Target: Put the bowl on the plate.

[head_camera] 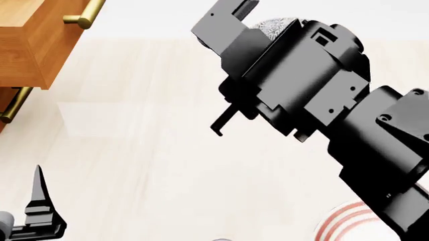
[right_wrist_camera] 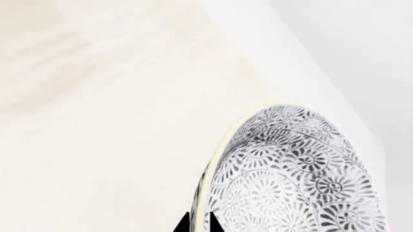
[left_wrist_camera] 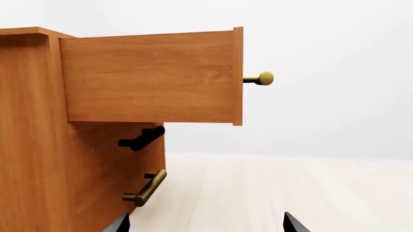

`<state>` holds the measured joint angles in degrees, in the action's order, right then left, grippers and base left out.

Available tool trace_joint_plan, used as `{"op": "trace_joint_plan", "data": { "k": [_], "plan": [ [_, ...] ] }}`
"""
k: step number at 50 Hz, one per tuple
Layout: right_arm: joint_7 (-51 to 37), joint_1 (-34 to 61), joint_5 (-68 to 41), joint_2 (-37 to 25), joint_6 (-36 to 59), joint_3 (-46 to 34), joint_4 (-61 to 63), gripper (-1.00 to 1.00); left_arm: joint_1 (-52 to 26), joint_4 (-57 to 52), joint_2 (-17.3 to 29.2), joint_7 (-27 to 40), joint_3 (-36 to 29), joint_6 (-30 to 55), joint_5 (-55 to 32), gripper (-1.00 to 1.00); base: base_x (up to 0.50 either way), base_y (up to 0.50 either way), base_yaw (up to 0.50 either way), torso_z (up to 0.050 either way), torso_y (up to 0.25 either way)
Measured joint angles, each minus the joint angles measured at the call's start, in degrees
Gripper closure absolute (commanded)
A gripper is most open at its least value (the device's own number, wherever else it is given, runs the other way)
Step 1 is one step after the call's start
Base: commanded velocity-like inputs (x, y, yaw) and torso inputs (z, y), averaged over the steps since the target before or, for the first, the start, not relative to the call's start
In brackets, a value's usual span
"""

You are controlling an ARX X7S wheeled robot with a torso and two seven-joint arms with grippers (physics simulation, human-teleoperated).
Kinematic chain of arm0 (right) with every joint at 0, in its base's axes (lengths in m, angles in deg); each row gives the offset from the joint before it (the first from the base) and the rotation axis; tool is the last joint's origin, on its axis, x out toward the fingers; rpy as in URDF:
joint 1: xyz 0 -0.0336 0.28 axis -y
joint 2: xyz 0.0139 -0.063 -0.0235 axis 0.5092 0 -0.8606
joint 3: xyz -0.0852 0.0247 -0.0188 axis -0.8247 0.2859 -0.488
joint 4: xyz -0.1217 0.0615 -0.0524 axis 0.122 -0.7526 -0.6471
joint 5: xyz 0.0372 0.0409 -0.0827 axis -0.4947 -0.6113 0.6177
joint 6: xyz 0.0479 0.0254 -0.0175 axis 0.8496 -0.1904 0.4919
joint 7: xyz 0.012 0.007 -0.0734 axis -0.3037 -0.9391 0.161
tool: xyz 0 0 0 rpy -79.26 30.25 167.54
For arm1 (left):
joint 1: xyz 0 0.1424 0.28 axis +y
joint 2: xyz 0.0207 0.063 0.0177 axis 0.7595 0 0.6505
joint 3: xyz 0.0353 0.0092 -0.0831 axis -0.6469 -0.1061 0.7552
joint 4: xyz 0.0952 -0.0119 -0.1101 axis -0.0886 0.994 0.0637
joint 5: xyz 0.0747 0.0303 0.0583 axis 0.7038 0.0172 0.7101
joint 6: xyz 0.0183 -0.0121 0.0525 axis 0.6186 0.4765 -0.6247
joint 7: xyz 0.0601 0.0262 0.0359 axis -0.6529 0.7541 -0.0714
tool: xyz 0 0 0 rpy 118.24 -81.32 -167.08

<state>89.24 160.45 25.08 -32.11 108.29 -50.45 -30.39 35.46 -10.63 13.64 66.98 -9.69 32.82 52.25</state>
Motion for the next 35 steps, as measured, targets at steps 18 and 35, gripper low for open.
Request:
{"op": "trace_joint_plan", "data": {
  "k": [18, 35],
  "plan": [
    [-7.66, 5.64, -0.71, -5.27, 11.9, -3.53, 12.6, 1.0, -0.2, 0.22, 0.09, 0.1, -0.31, -0.16, -0.25, -1.0, 0.0, 0.0, 0.0, 0.0, 0.0],
    [-17.01, 7.45, -7.25, -12.73, 21.63, -1.57, 25.4, 1.0, -0.26, 0.1, 0.22, 0.33, -0.76, -0.13, -0.19, -1.0, 0.0, 0.0, 0.0, 0.0, 0.0]
  ]
}}
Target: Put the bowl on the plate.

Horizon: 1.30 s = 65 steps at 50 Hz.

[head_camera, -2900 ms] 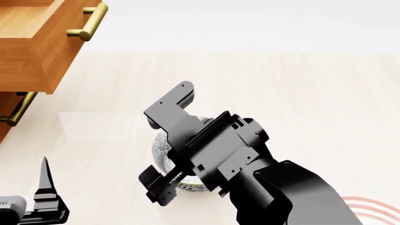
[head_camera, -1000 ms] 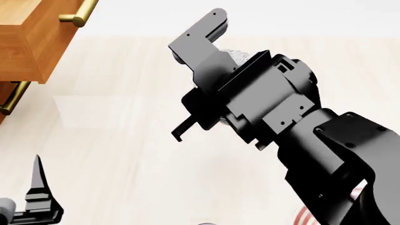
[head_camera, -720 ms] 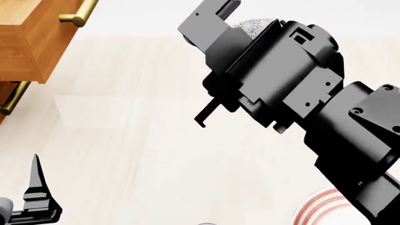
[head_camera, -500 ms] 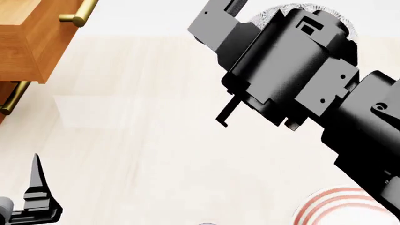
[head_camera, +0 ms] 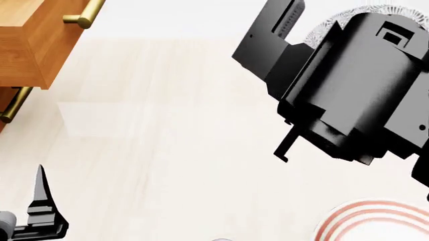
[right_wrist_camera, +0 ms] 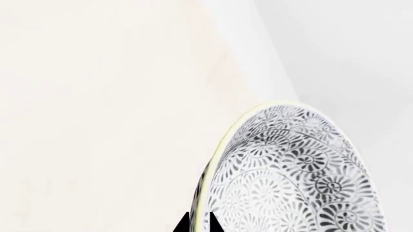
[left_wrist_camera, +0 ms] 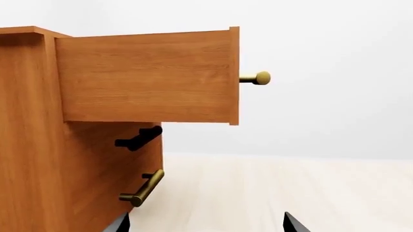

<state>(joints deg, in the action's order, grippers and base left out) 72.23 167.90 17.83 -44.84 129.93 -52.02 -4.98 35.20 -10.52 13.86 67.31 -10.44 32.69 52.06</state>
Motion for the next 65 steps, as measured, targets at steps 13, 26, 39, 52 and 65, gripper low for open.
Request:
{"op": "trace_joint_plan", "data": {
  "k": [13, 26, 39, 52, 65],
  "plan": [
    [-10.37, -0.37, -8.85, -7.11, 4.38, 5.32, 9.27, 1.0, -0.16, 0.0, 0.08, 0.1, -0.5, 0.15, 0.09, -1.0, 0.0, 0.0, 0.0, 0.0, 0.0],
    [-20.69, -1.5, -18.28, -13.49, 5.7, 9.58, 16.2, 1.0, -0.03, -0.69, 0.34, 0.35, -0.79, 0.53, 0.05, -1.0, 0.0, 0.0, 0.0, 0.0, 0.001],
    [-31.91, -2.51, -29.05, -19.1, 5.85, 11.05, 22.59, 1.0, -0.16, -0.92, 0.57, 0.48, -0.98, 0.55, 0.01, -1.0, 0.0, 0.0, 0.0, 0.0, 0.0],
    [-42.05, -3.45, -37.6, -23.48, 4.04, 10.25, 28.64, 1.0, -0.33, -0.51, 0.68, 0.47, -1.16, 0.26, -0.04, -1.0, 0.0, 0.0, 0.0, 0.0, 0.0],
    [-51.01, -3.76, -44.69, -27.55, 1.38, 8.6, 34.94, 1.0, -0.37, -0.23, 0.78, 0.53, -1.33, -0.02, -0.1, -1.0, 0.0, 0.0, 0.0, 0.0, 0.001]
  ]
}}
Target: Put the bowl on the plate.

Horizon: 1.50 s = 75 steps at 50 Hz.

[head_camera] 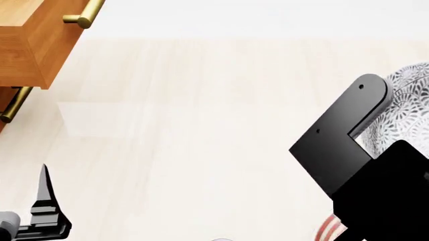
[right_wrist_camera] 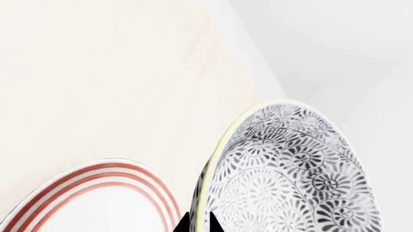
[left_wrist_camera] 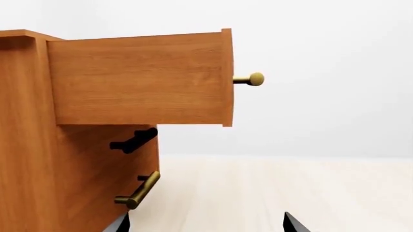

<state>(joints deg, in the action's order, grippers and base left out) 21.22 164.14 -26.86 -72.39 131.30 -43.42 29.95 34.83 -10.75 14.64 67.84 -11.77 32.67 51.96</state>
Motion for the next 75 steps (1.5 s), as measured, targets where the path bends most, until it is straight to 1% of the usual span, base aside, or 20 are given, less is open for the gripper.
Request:
{"op": "trace_joint_plan", "data": {
  "k": [12, 21, 40, 59, 75],
  "plan": [
    [-5.6, -1.25, -3.59, -3.76, -3.4, -1.05, 6.04, 1.0, -0.25, 0.04, 0.09, 0.09, -0.3, 0.2, -0.05, -1.0, 0.0, 0.0, 0.0, 0.0, 0.0],
    [-7.78, -3.04, -4.13, -6.04, -5.96, -1.65, 9.8, 1.0, -0.32, 0.14, 0.13, 0.15, -0.52, 0.2, -0.06, -1.0, 0.0, 0.0, 0.0, 0.0, 0.001],
    [-9.13, -6.72, -3.23, -9.34, -9.99, -2.46, 14.65, 1.0, -0.56, 0.9, 0.15, 0.18, -0.91, -0.12, -0.09, -1.0, 0.0, 0.0, 0.0, 0.0, 0.0],
    [-8.82, -7.5, -3.35, -11.39, -11.3, -2.43, 16.72, 1.0, -0.5, 0.6, 0.4, 0.4, -1.09, -0.09, -0.31, -1.0, 0.0, 0.0, 0.0, 0.0, 0.001],
    [-7.54, -10.13, -1.4, -13.4, -13.18, -2.97, 18.03, 1.0, -0.68, 0.8, 0.48, 0.47, -1.34, -0.18, -0.46, -1.0, 0.0, 0.0, 0.0, 0.0, 0.001]
  ]
}}
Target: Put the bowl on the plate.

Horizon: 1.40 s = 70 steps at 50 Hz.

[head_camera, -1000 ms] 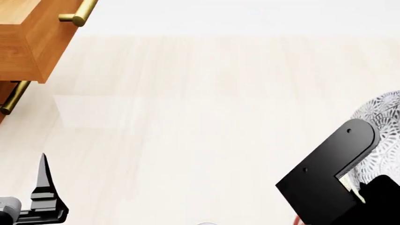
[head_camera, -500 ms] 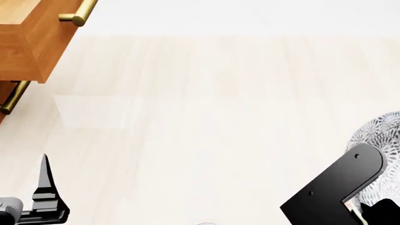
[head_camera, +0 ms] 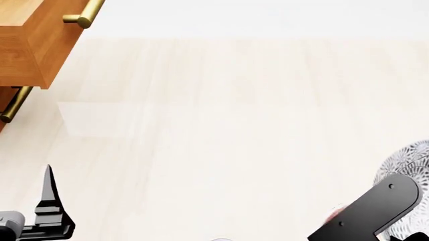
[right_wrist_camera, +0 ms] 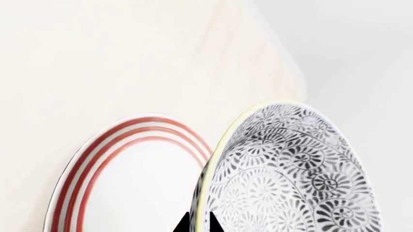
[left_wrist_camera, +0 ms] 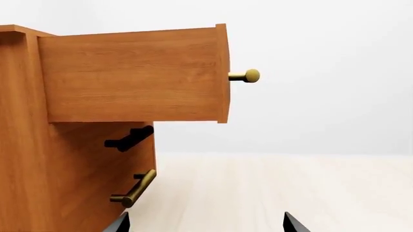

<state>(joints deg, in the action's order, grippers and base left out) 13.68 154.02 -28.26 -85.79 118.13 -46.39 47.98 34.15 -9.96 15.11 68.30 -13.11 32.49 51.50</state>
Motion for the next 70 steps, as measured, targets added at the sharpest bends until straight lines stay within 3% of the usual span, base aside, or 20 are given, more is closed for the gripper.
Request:
{"op": "trace_joint_plan", "data": {
  "k": [35, 70],
  "plan": [
    [7.28, -3.05, 7.14, 0.23, -3.19, 1.2, -1.4, 1.0, 0.03, 0.27, 0.22, 0.3, -0.48, -0.36, -0.14, -1.0, 0.0, 0.0, 0.0, 0.0, 0.0],
    [19.1, -14.24, 21.52, -6.21, -17.64, 0.74, -2.46, 1.0, 0.07, -0.22, 0.62, 0.85, -1.0, 0.01, -0.18, -1.0, 0.0, 0.0, 0.0, 0.0, 0.0]
  ]
}}
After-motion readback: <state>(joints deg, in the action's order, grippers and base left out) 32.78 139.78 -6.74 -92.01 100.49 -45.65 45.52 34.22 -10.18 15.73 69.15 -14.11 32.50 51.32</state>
